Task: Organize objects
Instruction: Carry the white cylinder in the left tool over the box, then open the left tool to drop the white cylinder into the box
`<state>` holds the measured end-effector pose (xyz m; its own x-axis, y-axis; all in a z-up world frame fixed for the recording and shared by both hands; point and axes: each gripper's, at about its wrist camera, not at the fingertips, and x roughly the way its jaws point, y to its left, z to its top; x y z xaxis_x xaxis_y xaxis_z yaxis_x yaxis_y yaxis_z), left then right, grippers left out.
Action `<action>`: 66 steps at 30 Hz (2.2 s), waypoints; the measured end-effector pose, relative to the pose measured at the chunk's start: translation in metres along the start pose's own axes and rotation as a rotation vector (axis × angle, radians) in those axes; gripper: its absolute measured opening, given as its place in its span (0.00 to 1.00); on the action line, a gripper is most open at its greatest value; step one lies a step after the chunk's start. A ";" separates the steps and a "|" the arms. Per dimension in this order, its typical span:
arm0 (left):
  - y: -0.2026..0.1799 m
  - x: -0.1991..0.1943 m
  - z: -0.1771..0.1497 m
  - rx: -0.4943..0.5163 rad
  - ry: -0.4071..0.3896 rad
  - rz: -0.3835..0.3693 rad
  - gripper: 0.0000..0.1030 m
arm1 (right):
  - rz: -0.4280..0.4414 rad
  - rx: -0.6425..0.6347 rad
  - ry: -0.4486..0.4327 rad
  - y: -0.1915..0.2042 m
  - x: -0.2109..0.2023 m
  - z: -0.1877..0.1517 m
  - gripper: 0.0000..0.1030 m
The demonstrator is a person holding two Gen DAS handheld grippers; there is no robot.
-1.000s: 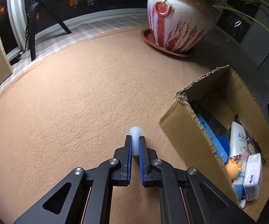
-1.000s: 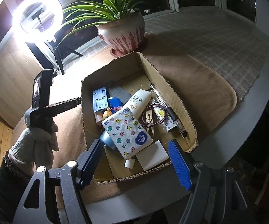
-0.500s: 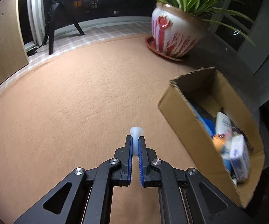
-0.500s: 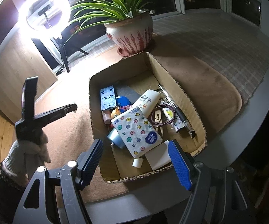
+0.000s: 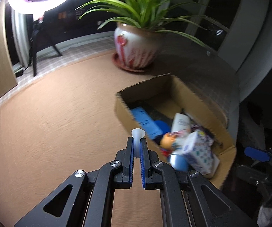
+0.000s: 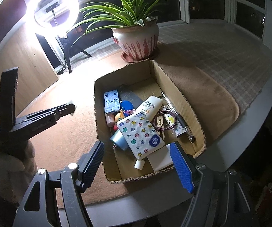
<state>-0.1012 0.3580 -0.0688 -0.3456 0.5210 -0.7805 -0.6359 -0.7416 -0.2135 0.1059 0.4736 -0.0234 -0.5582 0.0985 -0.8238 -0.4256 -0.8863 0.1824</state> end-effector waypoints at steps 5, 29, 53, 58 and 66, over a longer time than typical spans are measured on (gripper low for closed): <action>-0.024 0.002 0.005 0.037 0.000 -0.025 0.06 | -0.038 -0.012 -0.018 -0.002 -0.006 -0.002 0.67; -0.072 0.040 0.015 0.139 0.057 -0.042 0.06 | -0.097 -0.045 -0.032 -0.007 -0.005 -0.002 0.67; -0.054 0.035 0.020 0.090 0.048 -0.020 0.60 | -0.101 -0.056 -0.022 0.004 0.002 -0.001 0.67; -0.043 0.025 0.018 0.067 0.037 -0.012 0.60 | -0.096 -0.068 -0.017 0.012 0.004 -0.001 0.67; -0.011 0.001 0.004 0.009 0.020 0.033 0.60 | -0.072 -0.103 -0.011 0.034 0.008 0.000 0.67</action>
<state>-0.0971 0.3684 -0.0644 -0.3527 0.4878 -0.7985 -0.6310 -0.7542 -0.1819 0.0873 0.4447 -0.0237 -0.5370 0.1682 -0.8266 -0.3897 -0.9185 0.0662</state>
